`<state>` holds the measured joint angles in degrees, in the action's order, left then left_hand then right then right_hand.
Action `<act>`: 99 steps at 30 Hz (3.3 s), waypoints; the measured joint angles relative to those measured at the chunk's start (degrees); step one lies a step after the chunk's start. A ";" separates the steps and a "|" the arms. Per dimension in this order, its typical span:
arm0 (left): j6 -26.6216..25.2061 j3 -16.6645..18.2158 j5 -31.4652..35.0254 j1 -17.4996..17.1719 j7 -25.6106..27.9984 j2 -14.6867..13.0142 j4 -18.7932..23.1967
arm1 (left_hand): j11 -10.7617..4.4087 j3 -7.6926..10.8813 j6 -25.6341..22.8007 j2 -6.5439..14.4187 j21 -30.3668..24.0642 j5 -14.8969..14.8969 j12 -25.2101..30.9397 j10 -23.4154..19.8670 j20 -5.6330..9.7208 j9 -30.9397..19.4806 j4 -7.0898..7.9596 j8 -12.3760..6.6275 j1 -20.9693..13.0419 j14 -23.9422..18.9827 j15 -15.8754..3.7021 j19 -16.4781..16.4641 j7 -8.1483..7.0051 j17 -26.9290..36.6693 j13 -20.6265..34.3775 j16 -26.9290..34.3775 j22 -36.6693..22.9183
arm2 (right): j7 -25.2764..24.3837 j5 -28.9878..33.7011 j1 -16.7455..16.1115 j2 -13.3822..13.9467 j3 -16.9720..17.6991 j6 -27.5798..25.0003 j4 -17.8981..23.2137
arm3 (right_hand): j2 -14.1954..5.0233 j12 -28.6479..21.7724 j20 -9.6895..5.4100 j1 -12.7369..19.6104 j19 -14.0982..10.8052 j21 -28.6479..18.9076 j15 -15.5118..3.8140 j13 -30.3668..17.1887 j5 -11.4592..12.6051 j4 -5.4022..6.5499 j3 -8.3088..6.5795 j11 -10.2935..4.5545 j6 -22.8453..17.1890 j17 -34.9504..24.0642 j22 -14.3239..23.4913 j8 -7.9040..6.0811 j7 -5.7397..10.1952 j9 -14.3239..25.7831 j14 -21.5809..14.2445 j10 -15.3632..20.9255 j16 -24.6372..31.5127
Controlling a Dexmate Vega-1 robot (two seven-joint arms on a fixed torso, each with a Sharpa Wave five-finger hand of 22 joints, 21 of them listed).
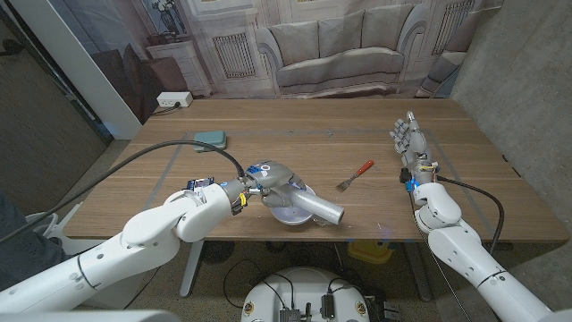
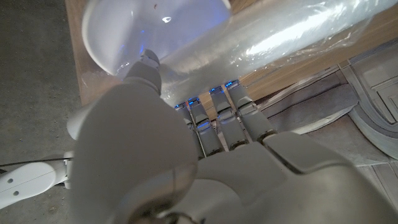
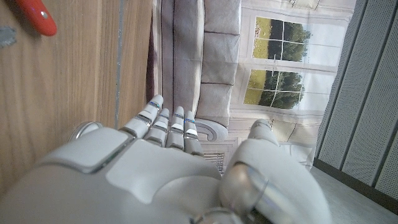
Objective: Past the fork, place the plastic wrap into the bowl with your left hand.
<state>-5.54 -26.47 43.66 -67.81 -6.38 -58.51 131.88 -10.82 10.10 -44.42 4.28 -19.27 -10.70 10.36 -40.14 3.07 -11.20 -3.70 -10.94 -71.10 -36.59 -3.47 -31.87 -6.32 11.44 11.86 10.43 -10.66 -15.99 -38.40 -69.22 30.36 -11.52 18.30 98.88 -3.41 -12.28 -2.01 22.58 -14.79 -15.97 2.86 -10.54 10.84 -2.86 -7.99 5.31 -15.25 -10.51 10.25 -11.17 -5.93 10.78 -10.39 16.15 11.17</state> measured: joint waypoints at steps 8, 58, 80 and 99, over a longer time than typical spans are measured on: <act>-0.85 0.58 0.46 -0.95 -0.48 -0.50 1.45 | 0.37 -0.39 0.80 -0.23 0.44 0.00 0.00 0.95 -0.41 -0.01 0.07 0.00 0.23 1.30 0.37 0.81 0.18 0.00 -0.01 0.00 0.00 | 0.17 -0.06 -0.77 -0.17 0.13 0.80 0.20 | -0.01 0.00 -0.01 0.01 0.01 0.00 0.00 0.00 0.00 -0.23 0.23 0.00 0.00 0.00 0.00 0.00 0.00 0.00 0.00 0.00 0.00; -2.36 0.14 2.28 -0.97 -1.76 -0.04 2.10 | 0.99 -2.22 8.68 -1.15 6.16 -0.40 -0.05 12.19 -4.91 -0.14 0.47 -0.01 2.36 12.90 1.11 10.64 -0.13 -0.53 -0.15 -0.04 0.26 | 0.40 -0.62 -1.43 -0.33 0.54 1.02 0.20 | -0.45 0.00 -0.02 -0.02 0.01 0.80 0.00 0.00 0.00 -0.47 -0.02 0.32 -0.21 0.13 0.00 0.00 0.21 0.00 0.00 0.32 0.00; -3.58 1.01 2.93 -2.03 -2.01 -0.54 3.55 | 1.41 -2.85 11.35 -1.59 6.84 -0.84 -0.05 15.24 -5.74 -0.13 0.78 -0.01 3.24 15.55 1.02 12.09 -0.33 -0.52 -0.15 -0.02 0.25 | 0.44 -0.67 -1.97 -0.15 0.92 1.16 0.76 | -0.61 0.00 0.20 0.15 -0.20 0.80 0.32 0.00 0.00 -0.47 -0.02 0.31 -0.21 0.12 0.00 0.00 0.21 0.00 -0.32 0.31 -0.42; -7.32 7.33 4.15 -8.58 -0.84 -3.84 9.03 | 1.10 -4.58 12.98 -2.88 7.48 -1.26 -0.05 16.78 -6.65 -0.12 1.73 -0.01 5.74 16.81 0.96 12.99 -0.54 -0.52 -0.14 -0.02 0.25 | 0.35 -0.26 -2.24 0.27 1.24 1.38 1.72 | -0.61 0.00 0.20 0.15 -0.19 1.14 0.31 0.00 0.00 -0.47 -0.02 0.31 -0.21 0.12 0.00 0.00 0.21 0.00 -0.31 0.31 -0.41</act>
<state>-12.86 -19.15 47.81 -76.39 -7.22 -62.35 140.91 -9.72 5.52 -31.44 1.40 -11.79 -11.96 10.31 -23.36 -3.58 -11.32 -1.97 -10.96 -65.36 -19.78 -2.51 -18.88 -6.86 10.92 11.72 10.41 -10.41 -15.65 -38.66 -71.46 30.63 -10.28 19.68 100.60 -4.02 -12.28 -1.82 22.73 -14.98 -14.83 3.17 -10.54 10.84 -3.33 -8.01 5.62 -15.46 -10.40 10.25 -11.17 -5.72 10.78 -10.70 16.46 10.75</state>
